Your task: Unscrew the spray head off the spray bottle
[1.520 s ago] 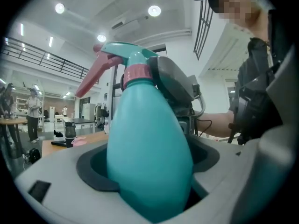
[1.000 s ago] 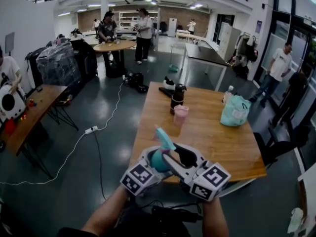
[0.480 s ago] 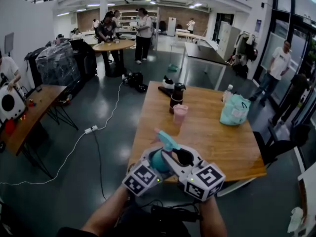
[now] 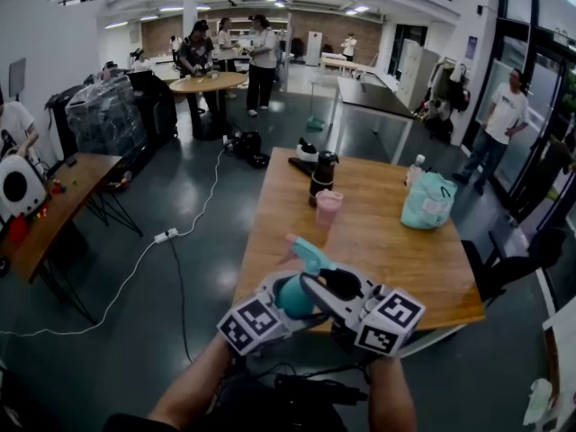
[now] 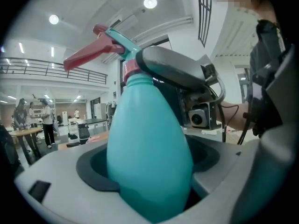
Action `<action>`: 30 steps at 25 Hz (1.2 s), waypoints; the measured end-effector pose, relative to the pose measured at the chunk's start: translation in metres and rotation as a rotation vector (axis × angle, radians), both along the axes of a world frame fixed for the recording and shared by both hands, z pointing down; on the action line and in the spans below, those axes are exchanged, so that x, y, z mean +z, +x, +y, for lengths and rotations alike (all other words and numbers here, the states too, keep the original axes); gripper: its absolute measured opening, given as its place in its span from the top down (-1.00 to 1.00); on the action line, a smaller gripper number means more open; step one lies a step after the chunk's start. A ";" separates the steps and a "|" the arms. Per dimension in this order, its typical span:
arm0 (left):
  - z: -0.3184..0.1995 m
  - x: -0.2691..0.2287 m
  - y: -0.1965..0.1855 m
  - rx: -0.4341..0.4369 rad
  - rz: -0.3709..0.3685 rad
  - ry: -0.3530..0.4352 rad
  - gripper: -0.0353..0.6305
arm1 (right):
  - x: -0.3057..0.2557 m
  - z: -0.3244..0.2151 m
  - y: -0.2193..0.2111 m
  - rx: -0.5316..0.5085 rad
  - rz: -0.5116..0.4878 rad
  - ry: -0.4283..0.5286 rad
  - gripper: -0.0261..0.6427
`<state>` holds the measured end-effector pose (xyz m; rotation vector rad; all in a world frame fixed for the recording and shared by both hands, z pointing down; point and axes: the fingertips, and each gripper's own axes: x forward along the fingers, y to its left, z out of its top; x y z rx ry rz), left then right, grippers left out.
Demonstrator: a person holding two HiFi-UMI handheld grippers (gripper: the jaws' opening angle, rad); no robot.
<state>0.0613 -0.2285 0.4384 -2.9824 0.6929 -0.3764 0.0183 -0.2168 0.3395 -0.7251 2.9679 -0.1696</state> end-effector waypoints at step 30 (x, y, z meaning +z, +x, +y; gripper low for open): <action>-0.031 0.056 -0.026 -0.170 -0.068 -0.099 -0.41 | -0.087 -0.033 0.067 0.241 -0.237 0.155 0.50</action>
